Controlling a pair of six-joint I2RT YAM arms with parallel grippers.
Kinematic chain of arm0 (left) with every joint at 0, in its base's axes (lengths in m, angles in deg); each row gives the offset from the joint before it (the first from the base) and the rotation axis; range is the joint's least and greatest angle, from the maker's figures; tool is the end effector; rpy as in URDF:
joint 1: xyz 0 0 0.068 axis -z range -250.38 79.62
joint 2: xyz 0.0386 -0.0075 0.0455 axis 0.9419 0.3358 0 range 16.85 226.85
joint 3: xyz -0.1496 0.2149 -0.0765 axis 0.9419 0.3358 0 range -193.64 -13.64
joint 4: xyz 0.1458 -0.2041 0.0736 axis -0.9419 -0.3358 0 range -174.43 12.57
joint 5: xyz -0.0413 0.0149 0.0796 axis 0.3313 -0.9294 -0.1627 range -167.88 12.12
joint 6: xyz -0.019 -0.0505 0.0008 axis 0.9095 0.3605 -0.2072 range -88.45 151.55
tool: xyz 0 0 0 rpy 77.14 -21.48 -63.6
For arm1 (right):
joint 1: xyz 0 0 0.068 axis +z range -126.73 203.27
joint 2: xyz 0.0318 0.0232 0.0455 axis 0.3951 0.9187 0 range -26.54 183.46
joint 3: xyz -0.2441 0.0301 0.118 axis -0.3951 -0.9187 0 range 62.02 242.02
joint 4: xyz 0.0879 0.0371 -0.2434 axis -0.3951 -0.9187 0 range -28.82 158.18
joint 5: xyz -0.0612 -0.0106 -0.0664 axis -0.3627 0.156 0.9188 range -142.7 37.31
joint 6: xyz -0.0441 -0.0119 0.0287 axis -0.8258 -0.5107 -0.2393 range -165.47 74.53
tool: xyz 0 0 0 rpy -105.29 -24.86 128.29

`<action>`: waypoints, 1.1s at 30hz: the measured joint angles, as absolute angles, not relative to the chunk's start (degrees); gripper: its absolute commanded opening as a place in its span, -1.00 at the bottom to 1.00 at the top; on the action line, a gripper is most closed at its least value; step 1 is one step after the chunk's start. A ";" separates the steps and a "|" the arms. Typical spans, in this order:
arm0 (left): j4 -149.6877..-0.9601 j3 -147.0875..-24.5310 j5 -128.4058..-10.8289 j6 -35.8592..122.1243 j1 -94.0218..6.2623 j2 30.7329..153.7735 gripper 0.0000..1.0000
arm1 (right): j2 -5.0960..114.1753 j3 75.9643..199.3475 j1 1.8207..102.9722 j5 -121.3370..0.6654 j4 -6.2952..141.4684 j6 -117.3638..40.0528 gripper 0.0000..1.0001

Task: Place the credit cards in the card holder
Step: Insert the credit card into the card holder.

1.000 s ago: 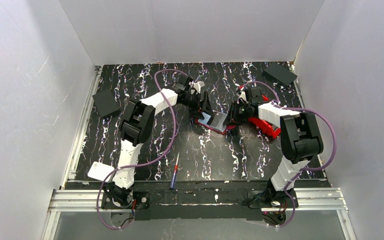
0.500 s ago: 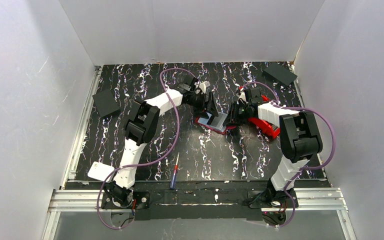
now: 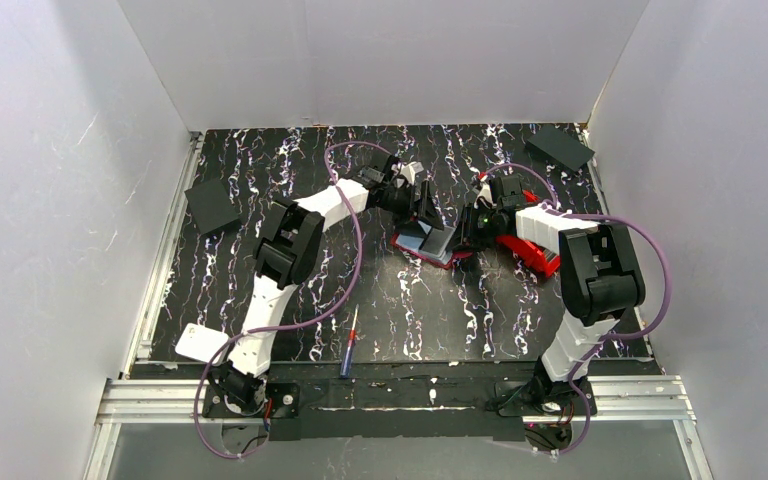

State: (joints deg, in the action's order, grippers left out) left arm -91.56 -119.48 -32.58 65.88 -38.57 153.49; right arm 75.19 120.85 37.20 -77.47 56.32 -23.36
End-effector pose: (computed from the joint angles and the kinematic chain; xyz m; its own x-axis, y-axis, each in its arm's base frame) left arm 0.4313 -0.2973 0.1508 -0.9459 0.1198 -0.3015 0.3208 0.4845 -0.8138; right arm 0.3413 0.1000 0.1622 -0.9051 0.1277 -0.4056 -0.1215 0.8365 0.5343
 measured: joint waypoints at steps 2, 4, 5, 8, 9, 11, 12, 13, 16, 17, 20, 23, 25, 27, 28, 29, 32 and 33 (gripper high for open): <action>-90.14 -119.29 -31.25 67.82 -38.57 153.60 0.33 | 75.19 120.85 37.20 -77.49 56.32 -23.36 -0.35; -88.67 -119.13 -30.37 69.16 -38.54 153.60 0.33 | 75.19 120.85 37.20 -77.49 56.30 -23.36 -0.35; -87.80 -119.02 -30.02 69.79 -38.52 153.60 0.33 | 75.19 120.85 37.20 -77.47 56.30 -23.36 -0.35; -84.63 -118.21 -29.08 71.93 -38.48 153.60 0.34 | 75.19 120.85 37.14 -77.45 56.26 -23.36 -0.35; -83.60 -117.82 -28.73 72.79 -38.41 153.60 0.33 | 75.19 120.85 37.09 -77.45 56.28 -23.36 -0.34; -81.90 -116.79 -28.14 74.40 -38.30 153.60 0.33 | 75.19 120.85 37.09 -77.38 56.19 -23.38 -0.33; -81.74 -116.64 -27.92 74.88 -38.24 153.60 0.33 | 75.19 120.85 37.09 -77.25 56.11 -23.41 -0.32; -81.96 -116.64 -27.84 75.02 -38.17 153.60 0.33 | 75.19 120.85 37.09 -77.14 55.97 -23.41 -0.32; -85.55 -117.82 -27.99 73.14 -38.09 153.60 0.34 | 75.17 120.94 37.09 -76.73 55.36 -23.62 -0.30; -86.86 -118.30 -28.14 72.35 -38.04 153.60 0.34 | 75.15 121.16 37.09 -76.51 54.86 -23.78 -0.29; -90.88 -119.83 -28.41 70.01 -38.00 153.55 0.38 | 74.60 122.18 37.12 -74.87 52.70 -24.67 -0.23; -93.28 -120.27 -28.76 68.94 -38.24 153.16 0.40 | 72.88 123.65 37.14 -73.16 49.42 -25.37 -0.18; -94.99 -121.52 -28.78 68.57 -38.39 153.09 0.41 | 71.21 125.35 37.14 -71.79 46.95 -25.98 -0.12; -95.91 -122.74 -28.82 68.31 -38.44 152.85 0.42 | 69.33 127.49 37.14 -69.78 44.26 -26.55 -0.05; -95.97 -122.80 -29.02 68.17 -38.46 152.26 0.42 | 68.15 128.65 37.14 -68.38 42.95 -26.88 -0.02; -96.37 -122.80 -29.06 68.15 -38.52 151.52 0.42 | 67.15 129.44 37.12 -67.26 41.92 -27.27 -0.01; -97.55 -122.13 -29.52 67.58 -38.72 148.13 0.43 | 64.00 131.71 36.22 -63.04 38.10 -27.89 0.09; -97.79 -121.03 -29.98 67.02 -38.81 145.97 0.44 | 62.93 131.95 35.30 -61.93 37.29 -27.89 0.14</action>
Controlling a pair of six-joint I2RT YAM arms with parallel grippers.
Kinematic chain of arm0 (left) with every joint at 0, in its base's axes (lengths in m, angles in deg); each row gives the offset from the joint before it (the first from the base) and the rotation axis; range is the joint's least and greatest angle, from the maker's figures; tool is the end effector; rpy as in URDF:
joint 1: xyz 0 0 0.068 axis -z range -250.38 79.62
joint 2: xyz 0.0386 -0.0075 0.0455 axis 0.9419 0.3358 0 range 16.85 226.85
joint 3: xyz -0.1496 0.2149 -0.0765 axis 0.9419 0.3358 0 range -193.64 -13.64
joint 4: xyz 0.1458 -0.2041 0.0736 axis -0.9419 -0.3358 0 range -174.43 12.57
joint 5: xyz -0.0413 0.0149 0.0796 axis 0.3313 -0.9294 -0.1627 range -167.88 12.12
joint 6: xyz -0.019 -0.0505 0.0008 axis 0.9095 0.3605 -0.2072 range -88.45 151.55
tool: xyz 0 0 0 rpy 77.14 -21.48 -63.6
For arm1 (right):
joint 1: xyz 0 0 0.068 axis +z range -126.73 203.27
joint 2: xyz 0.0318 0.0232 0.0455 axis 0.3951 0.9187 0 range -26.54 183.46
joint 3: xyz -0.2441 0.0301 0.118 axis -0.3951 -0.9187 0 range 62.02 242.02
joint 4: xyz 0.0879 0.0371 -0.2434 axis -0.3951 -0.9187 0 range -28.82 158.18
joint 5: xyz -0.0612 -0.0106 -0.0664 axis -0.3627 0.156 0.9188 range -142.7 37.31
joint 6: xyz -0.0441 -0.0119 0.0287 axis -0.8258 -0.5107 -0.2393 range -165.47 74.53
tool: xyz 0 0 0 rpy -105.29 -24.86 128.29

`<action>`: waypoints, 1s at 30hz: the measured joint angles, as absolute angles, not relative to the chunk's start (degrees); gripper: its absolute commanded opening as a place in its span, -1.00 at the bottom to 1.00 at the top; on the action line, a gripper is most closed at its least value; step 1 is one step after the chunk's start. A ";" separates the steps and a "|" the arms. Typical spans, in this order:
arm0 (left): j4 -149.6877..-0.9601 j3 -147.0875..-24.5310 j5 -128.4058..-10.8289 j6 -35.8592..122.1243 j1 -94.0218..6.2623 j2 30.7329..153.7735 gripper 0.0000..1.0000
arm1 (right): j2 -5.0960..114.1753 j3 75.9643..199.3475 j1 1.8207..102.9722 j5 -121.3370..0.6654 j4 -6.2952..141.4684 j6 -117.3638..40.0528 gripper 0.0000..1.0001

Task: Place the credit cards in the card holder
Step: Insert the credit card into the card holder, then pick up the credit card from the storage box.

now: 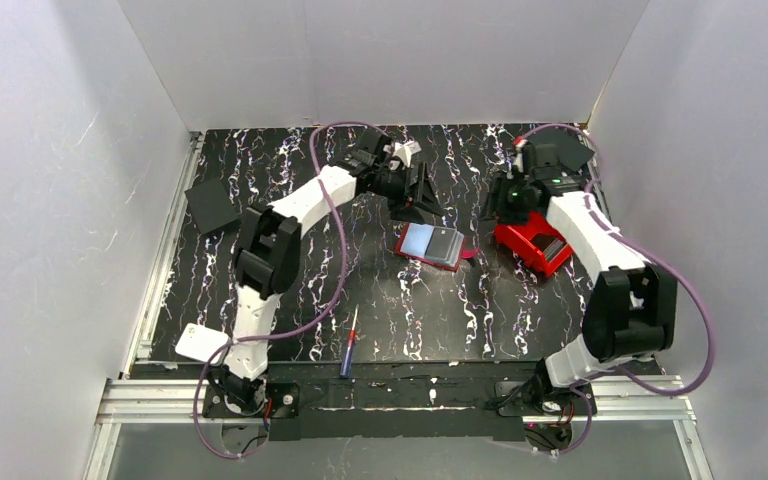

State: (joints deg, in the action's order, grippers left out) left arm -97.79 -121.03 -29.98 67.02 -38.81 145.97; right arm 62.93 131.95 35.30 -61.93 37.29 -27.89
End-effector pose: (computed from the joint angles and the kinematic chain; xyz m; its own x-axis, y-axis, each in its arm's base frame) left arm 0.4198 -0.2890 0.2177 -0.9410 0.1216 -0.3158 0.3365 0.4340 -0.8357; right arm 0.3295 0.0760 0.2678 -0.8111 0.1320 -0.5698 -0.0636 0.9485 0.3104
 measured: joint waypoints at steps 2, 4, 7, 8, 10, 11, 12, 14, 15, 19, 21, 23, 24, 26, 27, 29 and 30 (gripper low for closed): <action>-98.53 -117.80 -30.79 65.86 -38.94 141.01 0.46 | 60.59 131.91 31.59 -59.87 35.43 -27.93 0.28; -98.99 -114.37 -31.14 64.83 -39.03 135.83 0.50 | 58.30 131.19 26.03 -58.48 34.62 -27.65 0.39; -98.68 -108.62 -31.36 63.28 -39.03 127.59 0.55 | 54.87 129.24 15.46 -55.77 34.07 -27.45 0.63; -98.25 -106.81 -31.38 62.86 -39.00 125.25 0.56 | 54.10 128.76 12.61 -54.96 33.70 -27.34 0.67; -97.39 -103.35 -31.55 62.01 -38.96 121.49 0.56 | 53.75 128.57 9.42 -54.02 32.70 -27.47 0.72; -96.89 -102.00 -31.60 61.51 -38.89 120.24 0.56 | 53.93 128.57 8.83 -53.80 32.41 -27.49 0.75; -96.72 -100.97 -31.60 61.11 -38.85 119.50 0.56 | 54.23 128.57 8.61 -53.71 32.11 -27.51 0.78; -96.37 -99.40 -31.57 60.55 -38.68 119.24 0.56 | 55.41 128.59 8.66 -53.67 31.93 -27.62 0.82; -96.13 -98.61 -31.57 60.39 -38.54 119.37 0.56 | 56.22 128.59 8.66 -53.71 31.93 -27.62 0.84; -96.28 -96.47 -31.64 59.82 -37.80 119.72 0.56 | 58.82 128.28 9.03 -53.93 32.24 -26.66 0.90; -96.13 -96.47 -31.62 59.65 -37.43 119.74 0.56 | 58.82 128.00 9.53 -53.01 32.28 -25.81 0.97; -95.60 -96.47 -31.60 59.52 -37.08 119.74 0.56 | 58.93 128.02 10.49 -49.97 32.09 -24.98 0.97; -95.65 -96.47 -31.57 59.48 -36.99 119.74 0.56 | 59.08 128.15 11.26 -48.05 31.65 -24.56 0.97; -95.51 -96.47 -31.51 59.41 -36.86 119.74 0.56 | 59.96 128.81 12.70 -44.99 30.51 -24.04 0.97; -95.43 -96.47 -31.49 59.39 -36.86 119.74 0.56 | 60.55 129.00 13.31 -43.72 30.31 -23.76 0.97; -95.40 -96.47 -31.44 59.37 -36.88 119.85 0.56 | 61.51 128.98 14.23 -42.61 30.23 -23.34 0.97; -95.40 -96.47 -31.40 59.30 -36.88 119.94 0.56 | 61.88 128.98 14.41 -42.15 30.21 -23.19 0.97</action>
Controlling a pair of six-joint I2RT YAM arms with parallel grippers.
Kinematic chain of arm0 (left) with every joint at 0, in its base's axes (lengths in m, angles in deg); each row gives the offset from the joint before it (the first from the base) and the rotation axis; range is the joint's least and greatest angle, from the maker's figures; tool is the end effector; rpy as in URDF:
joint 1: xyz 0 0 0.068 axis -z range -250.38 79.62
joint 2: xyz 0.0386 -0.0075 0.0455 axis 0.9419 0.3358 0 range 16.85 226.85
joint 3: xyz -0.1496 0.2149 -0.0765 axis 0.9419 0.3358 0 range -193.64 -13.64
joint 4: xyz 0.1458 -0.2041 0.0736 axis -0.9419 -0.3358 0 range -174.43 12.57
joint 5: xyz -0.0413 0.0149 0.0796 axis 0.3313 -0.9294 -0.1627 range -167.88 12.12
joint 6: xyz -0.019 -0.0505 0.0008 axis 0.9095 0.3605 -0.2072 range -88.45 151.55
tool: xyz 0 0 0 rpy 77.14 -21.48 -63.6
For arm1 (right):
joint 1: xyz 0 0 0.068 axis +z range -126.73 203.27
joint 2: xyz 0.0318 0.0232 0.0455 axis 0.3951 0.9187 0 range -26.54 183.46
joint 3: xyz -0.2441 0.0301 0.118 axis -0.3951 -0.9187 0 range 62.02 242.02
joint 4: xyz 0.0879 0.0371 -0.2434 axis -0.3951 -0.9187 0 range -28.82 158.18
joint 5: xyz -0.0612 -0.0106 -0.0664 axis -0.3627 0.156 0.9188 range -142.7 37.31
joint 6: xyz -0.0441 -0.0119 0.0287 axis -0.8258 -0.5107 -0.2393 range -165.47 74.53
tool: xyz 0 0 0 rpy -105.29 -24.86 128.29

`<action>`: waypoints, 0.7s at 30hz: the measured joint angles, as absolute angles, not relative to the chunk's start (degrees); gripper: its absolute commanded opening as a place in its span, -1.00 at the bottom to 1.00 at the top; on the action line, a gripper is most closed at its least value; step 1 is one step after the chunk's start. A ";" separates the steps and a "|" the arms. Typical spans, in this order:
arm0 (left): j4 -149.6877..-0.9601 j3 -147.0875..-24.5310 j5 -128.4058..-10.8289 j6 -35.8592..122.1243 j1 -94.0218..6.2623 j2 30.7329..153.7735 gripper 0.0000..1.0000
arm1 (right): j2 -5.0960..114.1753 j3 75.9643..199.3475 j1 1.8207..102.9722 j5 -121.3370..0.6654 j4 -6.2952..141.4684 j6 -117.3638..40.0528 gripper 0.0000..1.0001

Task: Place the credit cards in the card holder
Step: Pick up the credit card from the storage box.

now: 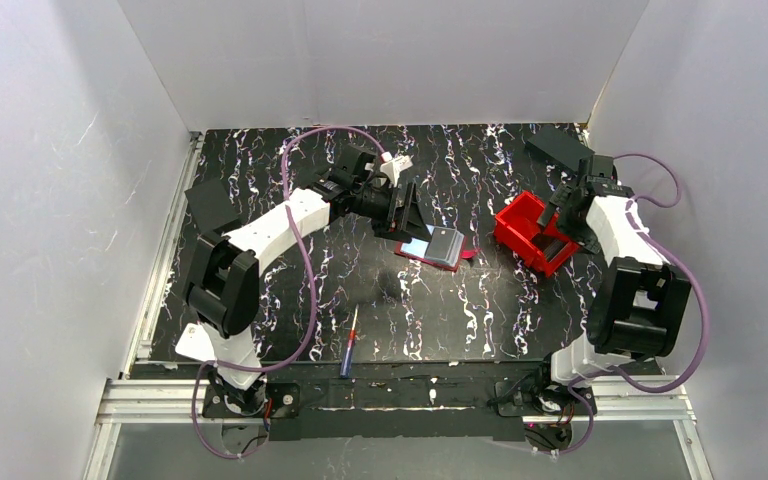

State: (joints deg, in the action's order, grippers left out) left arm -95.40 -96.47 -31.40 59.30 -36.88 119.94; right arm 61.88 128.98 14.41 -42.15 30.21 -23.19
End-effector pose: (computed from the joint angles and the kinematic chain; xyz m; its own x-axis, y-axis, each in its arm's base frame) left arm 0.3258 -0.2466 0.2811 -0.8548 0.1812 -0.4863 0.5164 0.3890 -0.7629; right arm 0.3134 -0.0555 0.2496 -0.6950 0.4856 -0.5303 0.5478 0.8353 0.0470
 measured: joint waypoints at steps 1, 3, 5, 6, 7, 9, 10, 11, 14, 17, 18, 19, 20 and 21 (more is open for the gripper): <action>-95.40 -96.47 -31.36 59.19 -36.88 120.07 0.56 | 62.32 128.98 14.47 -41.58 30.18 -22.92 0.97; -95.40 -96.47 -31.36 59.17 -36.88 120.37 0.56 | 62.76 128.91 14.45 -40.55 30.27 -22.51 0.97; -95.43 -96.47 -31.33 59.15 -36.88 120.59 0.55 | 63.04 128.74 14.43 -39.79 30.58 -21.96 0.97; -95.43 -96.47 -31.33 59.10 -36.88 120.63 0.55 | 63.24 128.72 14.41 -39.53 30.66 -21.77 0.97; -95.40 -96.47 -31.31 59.02 -36.88 120.63 0.55 | 63.61 128.72 14.41 -39.26 30.73 -21.59 0.97; -95.36 -96.47 -31.16 58.99 -36.88 120.63 0.55 | 64.83 128.72 14.41 -39.05 30.97 -21.37 0.97; -95.40 -96.47 -31.12 58.97 -36.88 120.63 0.55 | 65.60 128.72 14.45 -39.02 31.10 -21.35 0.97; -95.40 -96.47 -31.07 58.97 -36.88 120.63 0.55 | 66.19 128.67 14.54 -38.91 31.23 -21.35 0.97; -95.38 -96.47 -30.79 58.95 -36.88 120.63 0.55 | 67.32 128.15 15.24 -38.67 32.37 -21.37 0.97; -95.34 -96.47 -30.66 58.95 -36.88 120.63 0.55 | 67.50 127.80 15.98 -37.80 32.68 -21.22 0.97; -95.34 -96.47 -30.61 58.95 -36.88 120.63 0.55 | 67.59 127.80 16.26 -37.38 32.81 -21.13 0.97; -95.34 -96.47 -30.53 58.95 -36.88 120.63 0.55 | 67.65 127.78 16.50 -37.06 32.94 -21.00 0.97; -95.32 -96.47 -30.48 58.97 -36.88 120.63 0.55 | 67.70 127.76 16.64 -36.58 33.16 -20.83 0.97; -95.23 -96.47 -30.42 58.97 -36.88 120.63 0.55 | 67.70 127.73 16.66 -36.18 33.35 -20.65 0.97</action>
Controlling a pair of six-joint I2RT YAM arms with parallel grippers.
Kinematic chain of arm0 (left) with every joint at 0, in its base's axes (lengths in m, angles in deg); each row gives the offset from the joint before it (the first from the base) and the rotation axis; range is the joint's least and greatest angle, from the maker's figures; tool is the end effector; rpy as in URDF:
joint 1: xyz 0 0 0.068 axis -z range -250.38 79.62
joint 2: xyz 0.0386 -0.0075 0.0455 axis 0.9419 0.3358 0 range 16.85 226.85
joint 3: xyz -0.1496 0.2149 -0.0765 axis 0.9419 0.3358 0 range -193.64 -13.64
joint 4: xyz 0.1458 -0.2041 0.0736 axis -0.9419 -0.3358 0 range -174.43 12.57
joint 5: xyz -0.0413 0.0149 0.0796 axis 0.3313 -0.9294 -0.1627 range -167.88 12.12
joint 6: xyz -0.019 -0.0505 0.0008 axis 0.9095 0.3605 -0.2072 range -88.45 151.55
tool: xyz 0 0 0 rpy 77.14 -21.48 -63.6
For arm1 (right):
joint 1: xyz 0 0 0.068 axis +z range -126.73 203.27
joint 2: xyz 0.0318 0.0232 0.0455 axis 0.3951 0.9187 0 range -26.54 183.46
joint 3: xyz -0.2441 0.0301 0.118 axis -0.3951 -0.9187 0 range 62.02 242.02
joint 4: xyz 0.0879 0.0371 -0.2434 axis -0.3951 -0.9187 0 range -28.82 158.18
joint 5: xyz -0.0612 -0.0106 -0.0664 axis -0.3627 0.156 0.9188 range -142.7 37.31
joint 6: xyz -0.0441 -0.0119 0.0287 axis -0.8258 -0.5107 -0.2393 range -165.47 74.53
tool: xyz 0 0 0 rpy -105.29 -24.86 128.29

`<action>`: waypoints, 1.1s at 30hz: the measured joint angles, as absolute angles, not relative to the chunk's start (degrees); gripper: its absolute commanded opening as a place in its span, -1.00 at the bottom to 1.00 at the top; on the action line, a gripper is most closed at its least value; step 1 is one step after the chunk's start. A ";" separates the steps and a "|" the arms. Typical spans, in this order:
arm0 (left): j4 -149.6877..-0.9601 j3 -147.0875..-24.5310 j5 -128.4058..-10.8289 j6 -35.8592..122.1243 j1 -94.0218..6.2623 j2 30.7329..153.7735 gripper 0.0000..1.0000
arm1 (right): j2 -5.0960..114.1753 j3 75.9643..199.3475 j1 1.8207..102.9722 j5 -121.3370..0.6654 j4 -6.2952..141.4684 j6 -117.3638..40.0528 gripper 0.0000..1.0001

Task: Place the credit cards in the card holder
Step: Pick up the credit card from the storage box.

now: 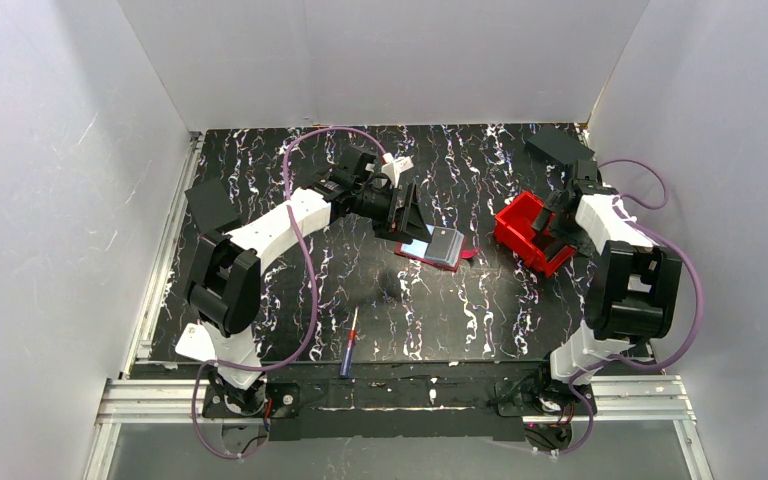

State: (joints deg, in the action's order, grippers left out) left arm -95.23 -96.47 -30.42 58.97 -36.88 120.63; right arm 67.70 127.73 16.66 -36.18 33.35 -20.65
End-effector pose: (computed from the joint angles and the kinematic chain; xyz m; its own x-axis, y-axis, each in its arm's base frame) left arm 0.3271 -0.2480 0.2769 -0.8558 0.1930 -0.4799 0.5162 0.3780 -0.7685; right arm 0.3286 -0.0483 0.2157 -0.7064 0.4871 -0.5135 0.5878 0.8079 -0.0424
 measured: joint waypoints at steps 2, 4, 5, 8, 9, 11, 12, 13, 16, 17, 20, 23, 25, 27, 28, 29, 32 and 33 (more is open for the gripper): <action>-95.10 -96.47 -30.31 58.97 -36.88 120.63 0.55 | 67.70 127.45 16.64 -35.59 34.05 -20.32 0.97; -94.84 -96.47 -30.18 58.99 -36.88 120.63 0.55 | 67.76 126.79 16.64 -35.26 34.66 -20.19 0.97; -94.68 -96.47 -30.09 59.02 -36.88 120.63 0.55 | 68.02 126.62 16.64 -35.18 34.71 -20.19 0.97; -94.29 -96.47 -29.83 59.02 -36.88 120.63 0.55 | 69.40 126.60 16.66 -35.00 35.36 -20.21 0.97; -94.22 -96.47 -29.78 59.02 -36.88 120.63 0.55 | 69.82 126.58 16.68 -34.98 35.45 -20.21 0.97; -94.14 -96.47 -29.72 59.02 -36.88 120.63 0.55 | 70.49 126.14 16.99 -34.74 35.87 -20.26 0.97; -94.14 -96.47 -29.63 59.02 -36.88 120.63 0.55 | 70.73 125.81 17.05 -34.67 35.89 -20.28 0.97; -94.14 -96.47 -29.54 59.02 -36.88 120.63 0.55 | 70.97 125.64 17.18 -34.63 35.87 -20.26 0.97; -94.12 -96.47 -29.32 59.04 -36.88 120.63 0.55 | 71.19 125.51 17.66 -34.56 36.89 -20.28 0.97; -94.12 -96.47 -29.26 59.04 -36.88 120.63 0.54 | 71.24 125.29 17.82 -34.52 37.40 -20.28 0.97; -94.09 -96.47 -29.13 59.06 -36.88 120.63 0.55 | 71.35 124.83 18.32 -34.32 38.75 -20.19 0.96; -94.07 -96.47 -28.97 59.13 -36.88 120.63 0.54 | 71.41 124.41 18.58 -33.69 39.49 -20.15 0.86; -93.96 -96.47 -28.93 59.19 -36.88 120.63 0.54 | 71.41 124.15 18.58 -33.32 39.95 -19.97 0.78; -93.85 -96.47 -28.93 59.21 -36.88 120.63 0.54 | 71.41 124.04 18.58 -32.77 40.39 -19.71 0.71; -93.81 -96.47 -28.89 59.23 -36.88 120.63 0.54 | 71.41 124.04 18.58 -32.53 40.52 -19.69 0.65; -93.74 -96.47 -28.84 59.26 -36.88 120.63 0.54 | 71.41 124.02 18.58 -32.07 40.59 -19.49 0.53; -93.68 -96.47 -28.60 59.32 -36.88 120.63 0.54 | 71.15 124.02 18.58 -31.24 40.81 -18.68 0.28; -93.68 -96.47 -28.51 59.45 -36.88 120.63 0.54 | 70.78 124.00 18.56 -31.37 41.02 -18.53 0.22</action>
